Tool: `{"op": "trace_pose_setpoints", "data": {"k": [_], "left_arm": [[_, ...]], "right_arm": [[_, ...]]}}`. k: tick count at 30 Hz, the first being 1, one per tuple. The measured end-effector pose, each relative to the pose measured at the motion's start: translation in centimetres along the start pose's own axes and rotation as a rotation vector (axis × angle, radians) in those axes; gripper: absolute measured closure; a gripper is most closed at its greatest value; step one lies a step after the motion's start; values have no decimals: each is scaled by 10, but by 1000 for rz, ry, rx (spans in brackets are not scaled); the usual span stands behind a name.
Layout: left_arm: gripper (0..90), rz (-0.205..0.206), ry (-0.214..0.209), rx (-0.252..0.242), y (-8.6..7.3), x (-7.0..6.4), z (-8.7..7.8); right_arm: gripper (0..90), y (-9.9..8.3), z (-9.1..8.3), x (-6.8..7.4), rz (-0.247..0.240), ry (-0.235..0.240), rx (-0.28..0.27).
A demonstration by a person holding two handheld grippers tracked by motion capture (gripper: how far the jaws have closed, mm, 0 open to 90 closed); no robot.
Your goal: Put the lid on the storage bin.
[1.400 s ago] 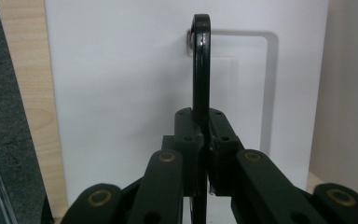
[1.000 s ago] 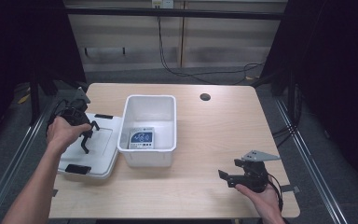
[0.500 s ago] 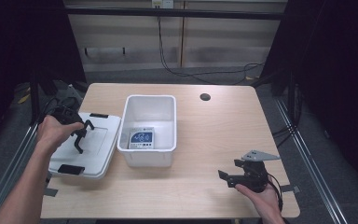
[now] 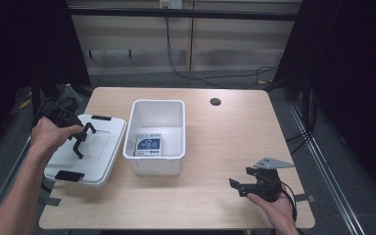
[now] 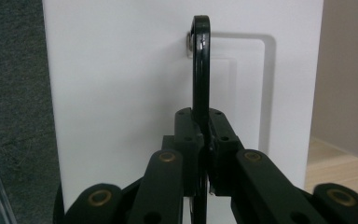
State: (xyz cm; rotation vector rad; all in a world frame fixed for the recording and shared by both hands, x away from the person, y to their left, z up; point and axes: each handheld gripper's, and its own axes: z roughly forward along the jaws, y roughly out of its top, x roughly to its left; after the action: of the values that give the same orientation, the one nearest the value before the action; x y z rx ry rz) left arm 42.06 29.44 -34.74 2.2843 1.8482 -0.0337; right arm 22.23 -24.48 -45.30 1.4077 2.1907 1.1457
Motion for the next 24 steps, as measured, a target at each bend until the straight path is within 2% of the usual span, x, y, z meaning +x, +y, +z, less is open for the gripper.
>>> {"op": "trace_pose_setpoints", "data": {"k": [3, 13, 17, 20, 24], "left_arm": [[848, -3, -11, -3, 1, 0, -2], [849, -8, 11, -23, -1, -1, -21], [849, -2, 3, -32, -1, -2, -31], [849, 22, 4, -34, -2, -2, -38], [849, 26, -8, -54, -2, -3, -46]], "right_arm": [[191, 0, 0, 0, 1, 0, -1], [190, 0, 0, 0, 1, 3, -3], [187, 1, 1, 0, 1, 3, -2], [187, 1, 1, 0, 0, 3, -1], [186, 1, 1, 0, -3, 7, -1]]}}
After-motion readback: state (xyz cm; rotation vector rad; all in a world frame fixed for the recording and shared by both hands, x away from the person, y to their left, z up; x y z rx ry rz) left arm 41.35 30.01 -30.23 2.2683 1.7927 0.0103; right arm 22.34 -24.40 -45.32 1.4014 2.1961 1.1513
